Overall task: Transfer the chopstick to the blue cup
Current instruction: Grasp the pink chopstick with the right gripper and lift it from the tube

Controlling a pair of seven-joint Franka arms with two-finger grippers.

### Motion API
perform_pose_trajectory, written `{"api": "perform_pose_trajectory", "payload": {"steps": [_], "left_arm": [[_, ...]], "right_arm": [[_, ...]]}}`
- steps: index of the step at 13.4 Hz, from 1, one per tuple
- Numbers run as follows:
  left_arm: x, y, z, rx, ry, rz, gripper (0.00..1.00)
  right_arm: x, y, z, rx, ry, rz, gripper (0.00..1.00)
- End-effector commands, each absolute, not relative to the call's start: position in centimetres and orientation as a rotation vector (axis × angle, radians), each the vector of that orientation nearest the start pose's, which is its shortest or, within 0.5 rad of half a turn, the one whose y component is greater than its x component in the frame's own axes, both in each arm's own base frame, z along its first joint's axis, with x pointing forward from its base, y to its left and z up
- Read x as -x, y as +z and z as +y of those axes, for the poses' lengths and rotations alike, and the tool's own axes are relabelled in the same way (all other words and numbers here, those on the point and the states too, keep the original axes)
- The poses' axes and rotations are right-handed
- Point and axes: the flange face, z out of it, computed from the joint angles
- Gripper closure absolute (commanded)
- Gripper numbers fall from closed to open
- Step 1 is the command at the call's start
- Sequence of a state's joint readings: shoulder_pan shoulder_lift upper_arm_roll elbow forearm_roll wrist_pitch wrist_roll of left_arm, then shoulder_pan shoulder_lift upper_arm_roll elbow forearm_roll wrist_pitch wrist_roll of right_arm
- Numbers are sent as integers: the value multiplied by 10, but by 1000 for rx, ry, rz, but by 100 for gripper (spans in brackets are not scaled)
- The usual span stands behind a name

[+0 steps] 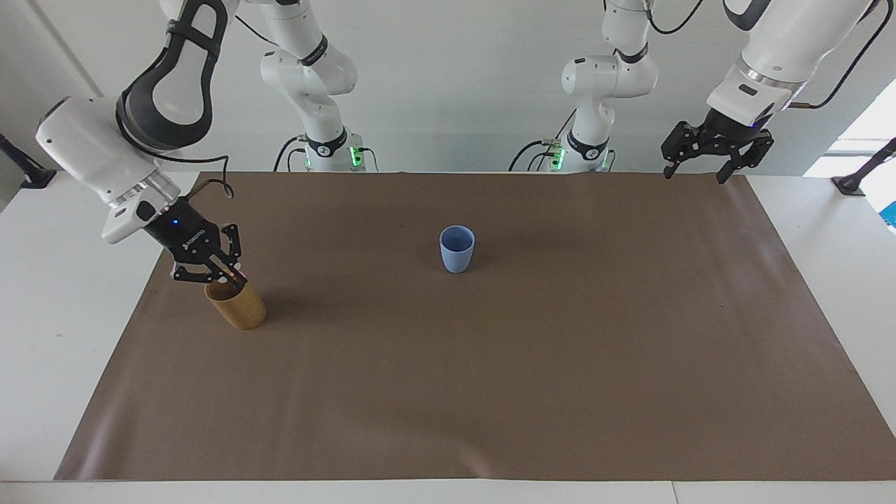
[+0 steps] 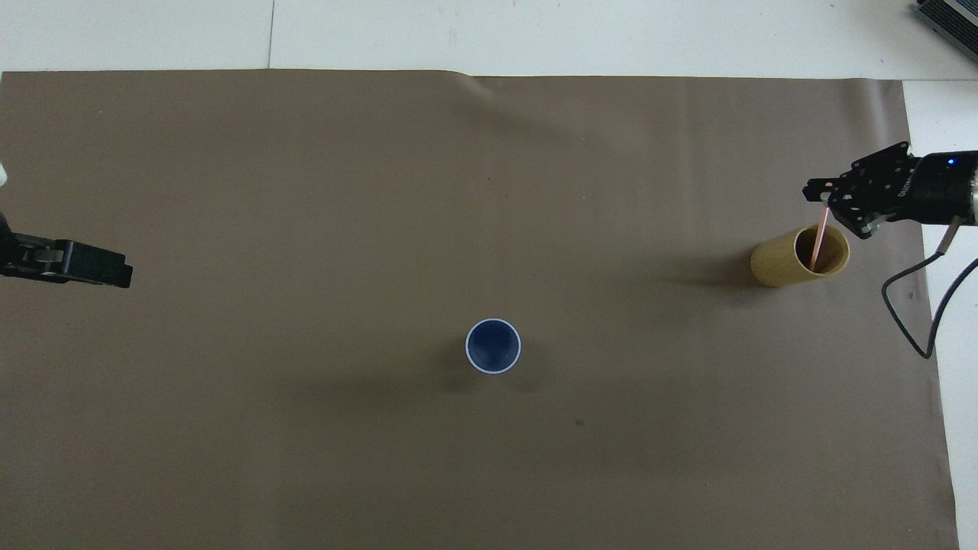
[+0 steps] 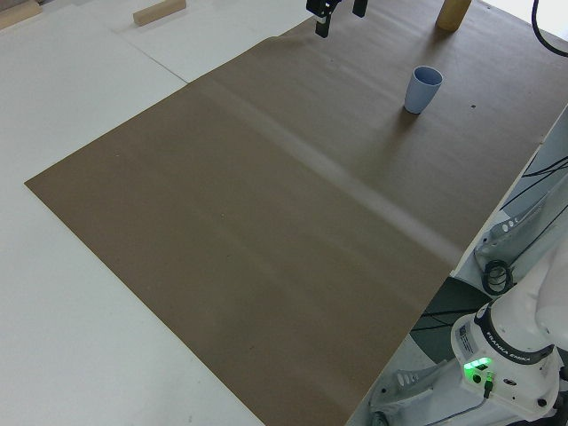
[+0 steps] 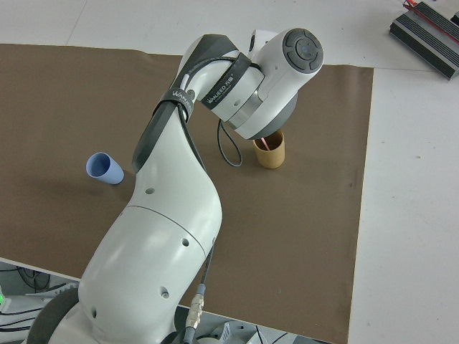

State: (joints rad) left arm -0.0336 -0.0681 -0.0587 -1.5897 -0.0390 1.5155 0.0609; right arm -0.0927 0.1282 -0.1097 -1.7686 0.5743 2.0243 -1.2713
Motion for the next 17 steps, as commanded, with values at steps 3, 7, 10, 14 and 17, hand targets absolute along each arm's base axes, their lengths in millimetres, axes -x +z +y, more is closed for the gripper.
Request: {"api": "perform_pose_trajectory", "payload": {"steps": [3, 7, 10, 14, 17], "left_arm": [[-519, 650, -48, 3144, 8, 228, 0], [-519, 650, -48, 3146, 8, 228, 0], [-519, 650, -48, 3146, 8, 228, 0], [-519, 650, -48, 3146, 8, 228, 0], [-519, 651, -49, 3146, 5, 231, 0]], "right_arm": [[-603, 542, -76, 2569, -615, -1117, 100], [-593, 580, -72, 2578, -692, -1103, 100], [-592, 619, -35, 2600, -728, -952, 100], [-599, 639, 55, 2583, -749, -838, 100], [-593, 641, 157, 2665, -774, -691, 100]]}}
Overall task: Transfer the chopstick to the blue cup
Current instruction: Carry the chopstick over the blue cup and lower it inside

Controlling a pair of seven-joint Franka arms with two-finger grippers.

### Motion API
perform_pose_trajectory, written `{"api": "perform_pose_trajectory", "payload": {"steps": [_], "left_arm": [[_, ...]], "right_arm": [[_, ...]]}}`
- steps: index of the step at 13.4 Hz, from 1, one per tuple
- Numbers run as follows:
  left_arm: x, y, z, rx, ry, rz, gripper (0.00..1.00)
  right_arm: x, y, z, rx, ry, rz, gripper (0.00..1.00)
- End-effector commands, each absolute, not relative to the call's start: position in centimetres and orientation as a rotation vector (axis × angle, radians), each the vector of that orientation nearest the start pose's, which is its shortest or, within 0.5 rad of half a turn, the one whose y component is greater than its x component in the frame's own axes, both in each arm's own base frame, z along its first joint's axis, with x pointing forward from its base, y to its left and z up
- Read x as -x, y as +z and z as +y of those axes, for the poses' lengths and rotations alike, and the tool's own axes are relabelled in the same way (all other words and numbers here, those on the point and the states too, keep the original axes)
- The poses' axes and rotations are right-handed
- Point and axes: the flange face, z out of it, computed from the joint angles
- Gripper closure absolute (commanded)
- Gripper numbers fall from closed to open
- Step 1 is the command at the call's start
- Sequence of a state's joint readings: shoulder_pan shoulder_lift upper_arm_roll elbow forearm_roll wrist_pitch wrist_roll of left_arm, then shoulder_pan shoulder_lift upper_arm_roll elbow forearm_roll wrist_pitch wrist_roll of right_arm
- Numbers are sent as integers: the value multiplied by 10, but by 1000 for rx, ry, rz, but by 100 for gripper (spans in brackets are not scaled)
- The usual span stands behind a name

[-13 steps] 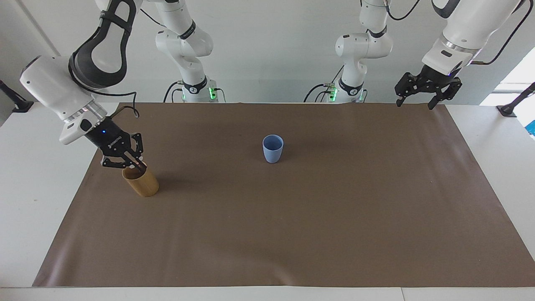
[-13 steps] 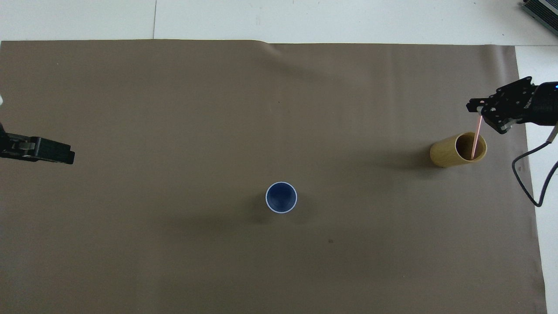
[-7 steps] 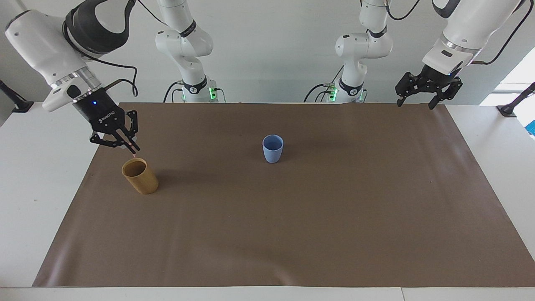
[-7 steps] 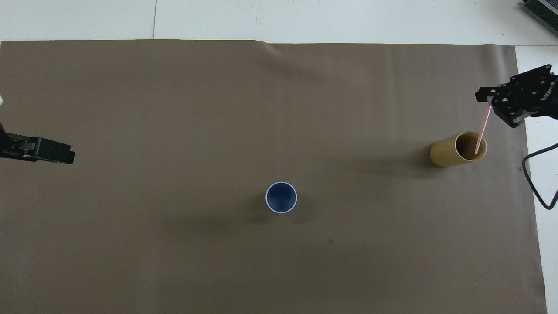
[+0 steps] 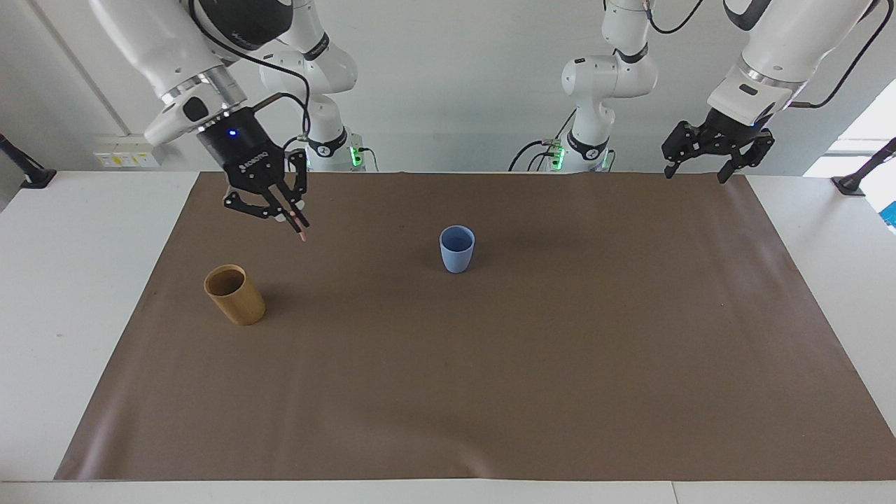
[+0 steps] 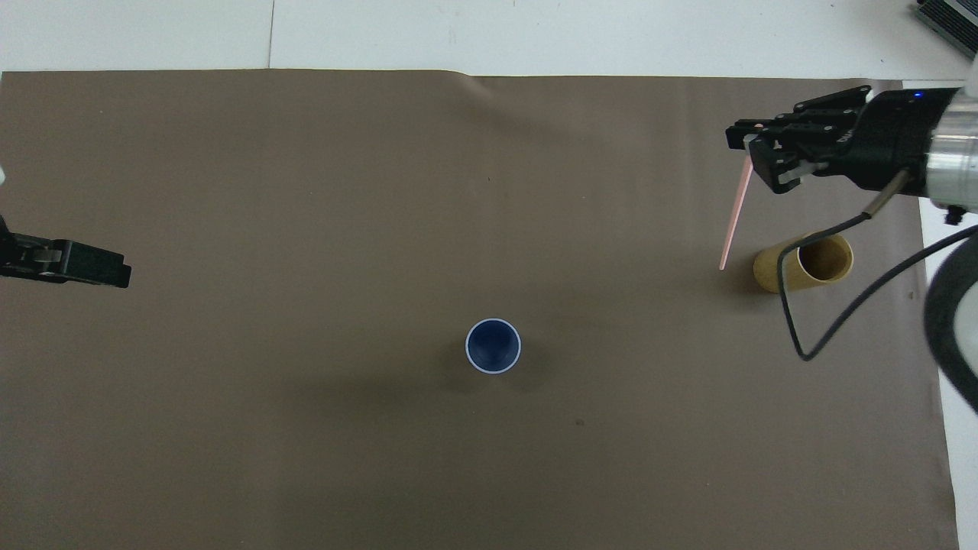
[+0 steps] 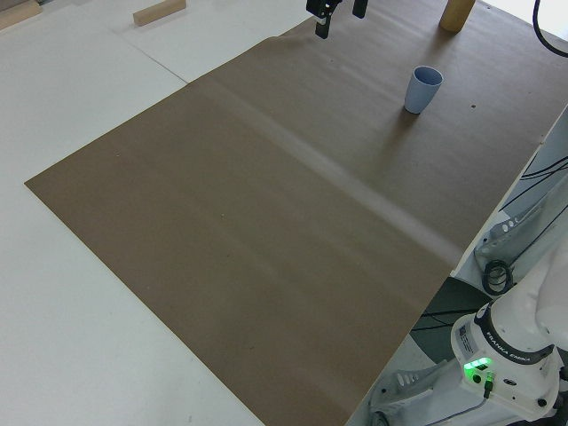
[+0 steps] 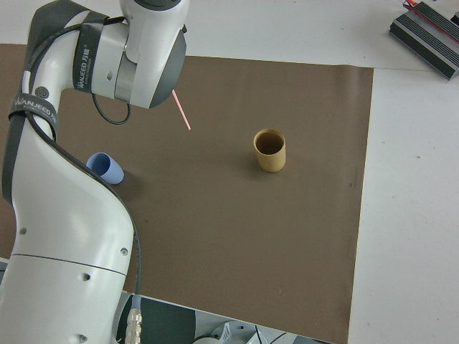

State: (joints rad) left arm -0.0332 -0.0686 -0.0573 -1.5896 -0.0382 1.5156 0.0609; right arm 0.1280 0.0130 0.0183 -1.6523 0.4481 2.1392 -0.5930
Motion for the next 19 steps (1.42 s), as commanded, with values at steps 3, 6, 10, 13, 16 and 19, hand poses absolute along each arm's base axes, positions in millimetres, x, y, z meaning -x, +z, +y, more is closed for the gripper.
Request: {"api": "perform_pose_trajectory", "payload": {"steps": [3, 6, 10, 13, 16, 19], "left_arm": [[-519, 650, -48, 3146, 8, 228, 0], [-519, 650, -49, 3146, 8, 231, 0], [-519, 650, -48, 3146, 8, 228, 0], [-519, 650, -48, 3146, 8, 228, 0], [-519, 650, -48, 3146, 8, 228, 0], [-519, 650, -49, 3146, 8, 231, 0]], "right_arm": [[-587, 626, 244, 2637, -835, -650, 100], [-573, 612, 299, 2603, -800, -620, 100], [-558, 574, 333, 2622, -731, -661, 100], [-549, 546, 343, 2623, -752, -677, 100], [-543, 529, 341, 2644, -708, -690, 100], [-539, 513, 340, 2660, -668, -727, 100]]}}
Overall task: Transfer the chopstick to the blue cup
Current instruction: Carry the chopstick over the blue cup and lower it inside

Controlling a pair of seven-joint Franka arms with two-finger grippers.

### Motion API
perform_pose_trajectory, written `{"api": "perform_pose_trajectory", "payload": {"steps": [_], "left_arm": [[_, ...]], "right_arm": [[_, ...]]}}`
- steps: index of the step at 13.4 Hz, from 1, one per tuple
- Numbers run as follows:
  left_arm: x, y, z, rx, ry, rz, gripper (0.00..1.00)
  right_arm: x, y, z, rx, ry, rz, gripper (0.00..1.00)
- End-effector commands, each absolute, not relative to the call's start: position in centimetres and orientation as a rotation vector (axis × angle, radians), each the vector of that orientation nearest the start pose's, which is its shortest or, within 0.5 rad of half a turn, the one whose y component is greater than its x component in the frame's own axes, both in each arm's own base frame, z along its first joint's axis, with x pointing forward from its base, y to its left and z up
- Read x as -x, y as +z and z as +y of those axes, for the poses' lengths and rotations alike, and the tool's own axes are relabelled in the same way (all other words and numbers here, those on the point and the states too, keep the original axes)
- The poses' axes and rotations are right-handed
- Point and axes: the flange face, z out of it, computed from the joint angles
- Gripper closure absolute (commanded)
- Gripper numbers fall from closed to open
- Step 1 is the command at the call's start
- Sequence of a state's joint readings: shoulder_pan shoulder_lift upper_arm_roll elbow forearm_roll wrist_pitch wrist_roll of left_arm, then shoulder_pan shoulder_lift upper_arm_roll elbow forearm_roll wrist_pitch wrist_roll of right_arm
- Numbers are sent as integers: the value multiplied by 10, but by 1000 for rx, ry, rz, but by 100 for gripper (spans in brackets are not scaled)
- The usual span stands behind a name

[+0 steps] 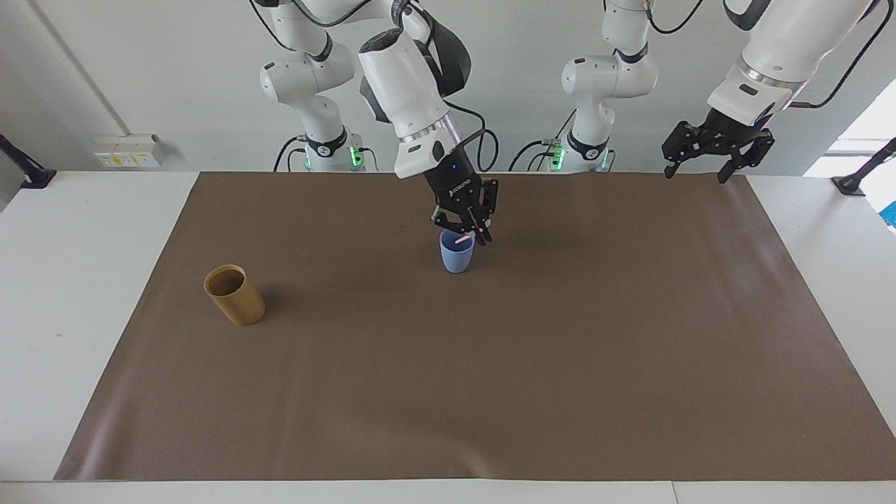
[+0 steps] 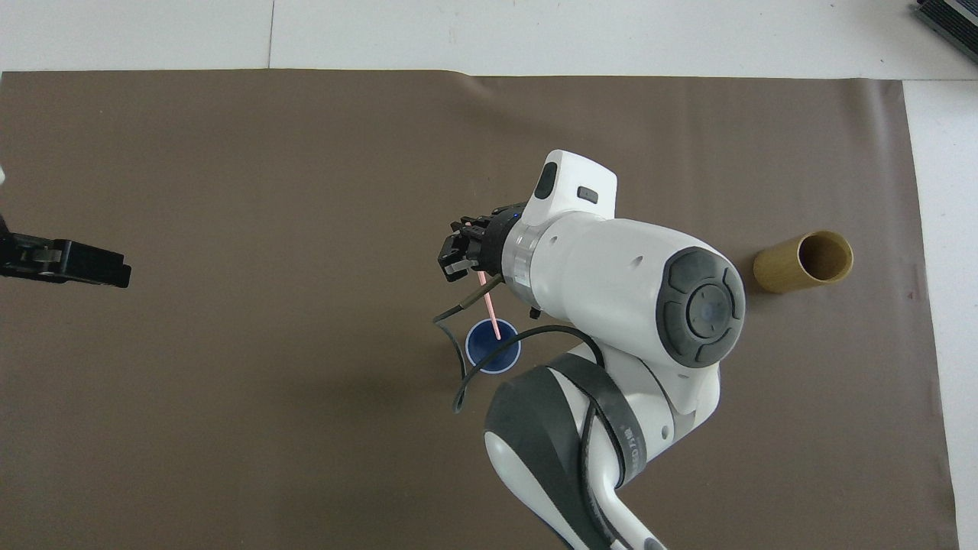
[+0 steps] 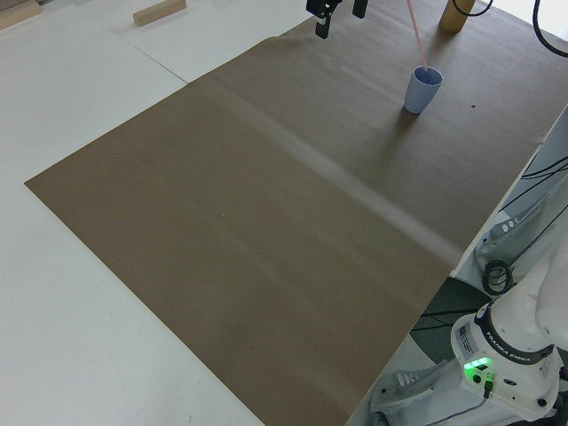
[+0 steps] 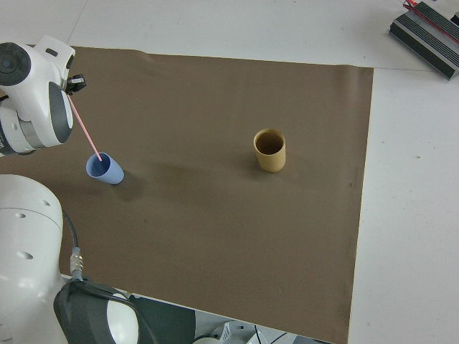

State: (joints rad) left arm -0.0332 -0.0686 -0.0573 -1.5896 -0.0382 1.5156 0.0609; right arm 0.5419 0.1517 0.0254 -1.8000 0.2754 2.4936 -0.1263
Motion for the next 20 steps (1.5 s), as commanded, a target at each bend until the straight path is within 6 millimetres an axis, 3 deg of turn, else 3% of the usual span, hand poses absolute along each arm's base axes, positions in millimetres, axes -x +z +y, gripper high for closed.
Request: {"api": "perform_pose_trajectory", "payload": {"steps": [1, 4, 8, 9, 10, 11, 16, 20], "left_arm": [[-519, 651, -48, 3146, 5, 228, 0], [-519, 650, -48, 3146, 8, 228, 0], [-519, 650, -48, 3146, 8, 228, 0], [-519, 650, -48, 3146, 8, 228, 0], [-519, 650, -48, 3146, 8, 228, 0], [-519, 650, -48, 3146, 8, 228, 0], [-519, 650, -48, 3146, 8, 228, 0], [-519, 650, -48, 3146, 8, 228, 0]], "right_arm": [[-538, 511, 339, 2661, -666, -736, 100], [-537, 505, 339, 2665, -659, -737, 100], [-532, 472, 355, 2652, -703, -741, 99], [-532, 471, 355, 2654, -699, -742, 92], [-532, 472, 355, 2654, -697, -742, 66], [-533, 470, 352, 2659, -692, -737, 1], [-542, 470, 347, 2666, -699, -691, 0], [-575, 487, 297, 2701, -741, -557, 0]]}}
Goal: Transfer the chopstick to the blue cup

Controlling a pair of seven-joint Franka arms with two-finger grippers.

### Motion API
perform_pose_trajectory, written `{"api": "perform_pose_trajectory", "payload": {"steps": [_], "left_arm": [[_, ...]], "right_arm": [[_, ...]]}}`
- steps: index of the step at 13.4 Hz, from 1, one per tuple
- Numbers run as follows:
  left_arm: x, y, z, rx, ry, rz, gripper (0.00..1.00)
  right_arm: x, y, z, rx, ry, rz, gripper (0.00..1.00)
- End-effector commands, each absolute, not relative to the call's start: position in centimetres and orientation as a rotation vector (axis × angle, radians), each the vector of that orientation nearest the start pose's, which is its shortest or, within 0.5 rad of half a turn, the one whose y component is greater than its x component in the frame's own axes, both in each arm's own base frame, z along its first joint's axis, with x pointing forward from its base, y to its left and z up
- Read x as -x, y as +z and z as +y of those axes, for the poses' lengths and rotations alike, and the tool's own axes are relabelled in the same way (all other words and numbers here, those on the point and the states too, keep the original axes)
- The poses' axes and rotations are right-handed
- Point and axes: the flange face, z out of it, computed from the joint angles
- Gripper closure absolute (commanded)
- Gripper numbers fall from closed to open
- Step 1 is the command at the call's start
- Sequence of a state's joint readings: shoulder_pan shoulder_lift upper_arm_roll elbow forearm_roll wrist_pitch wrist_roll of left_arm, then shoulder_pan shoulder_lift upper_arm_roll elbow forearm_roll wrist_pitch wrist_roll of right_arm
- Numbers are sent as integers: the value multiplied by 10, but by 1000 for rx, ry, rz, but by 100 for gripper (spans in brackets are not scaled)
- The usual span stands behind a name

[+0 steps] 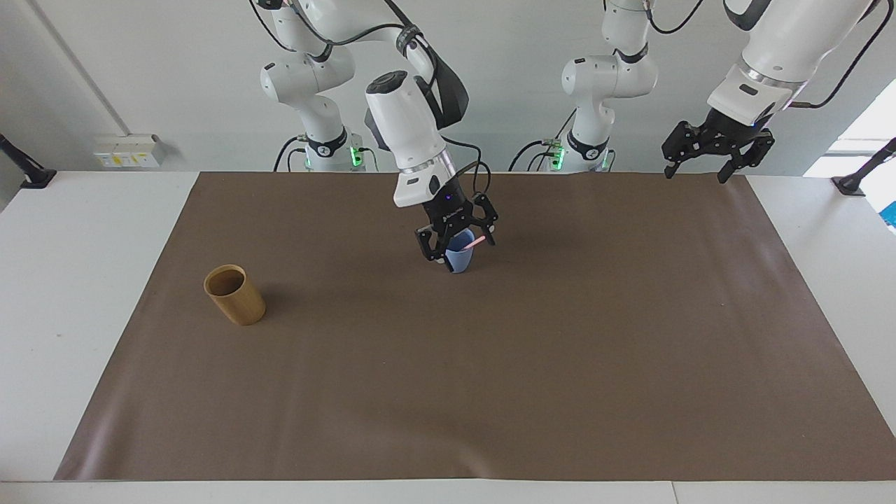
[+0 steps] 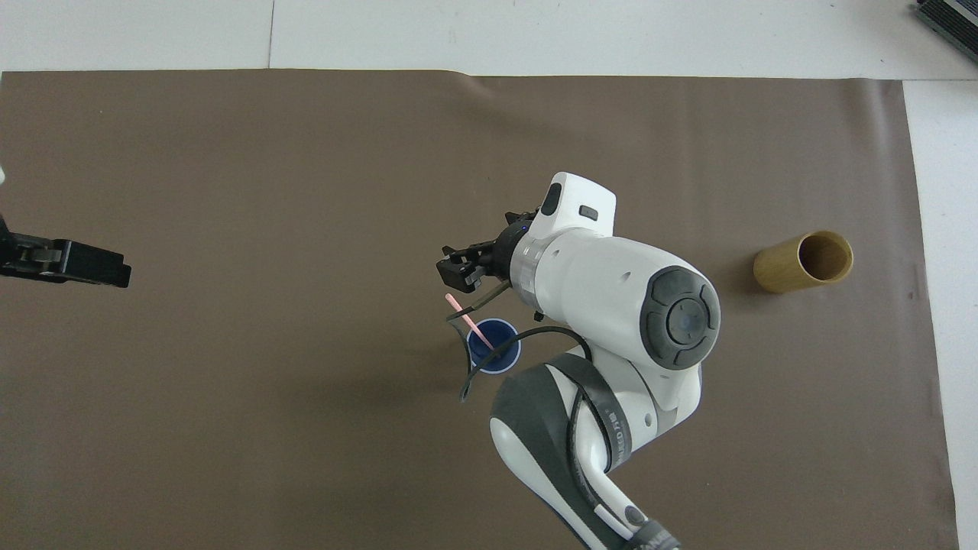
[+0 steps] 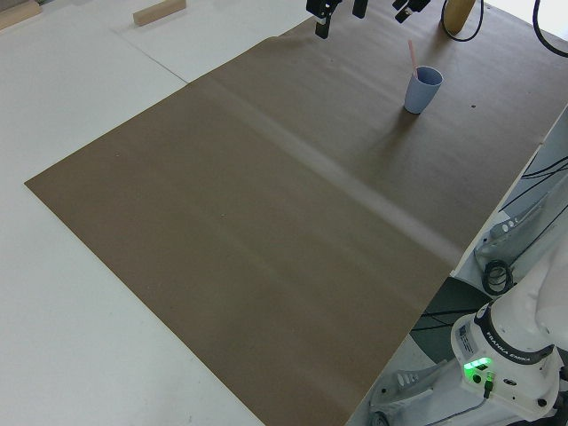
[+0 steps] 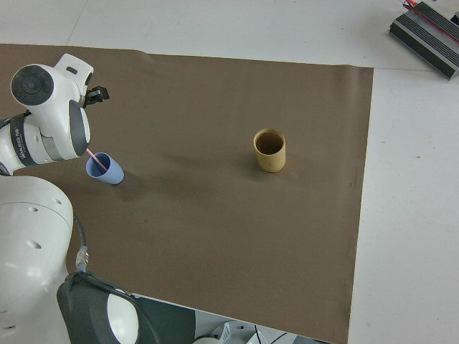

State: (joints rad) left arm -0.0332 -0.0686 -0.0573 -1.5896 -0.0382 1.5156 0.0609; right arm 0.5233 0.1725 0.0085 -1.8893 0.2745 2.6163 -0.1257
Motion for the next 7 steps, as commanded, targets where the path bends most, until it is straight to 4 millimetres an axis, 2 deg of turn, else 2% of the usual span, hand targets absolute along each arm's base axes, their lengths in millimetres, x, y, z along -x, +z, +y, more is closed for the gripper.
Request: {"api": "perform_pose_trajectory", "payload": {"steps": [1, 4, 7], "left_arm": [[-519, 650, -48, 3146, 8, 228, 0], [-519, 650, -48, 3146, 8, 228, 0], [-519, 651, -48, 3146, 5, 228, 0]], "right_arm": [[-583, 492, 282, 2715, -730, -528, 0], [-601, 509, 238, 2768, -648, -455, 0], [-598, 537, 181, 2828, -535, -383, 0]]}}
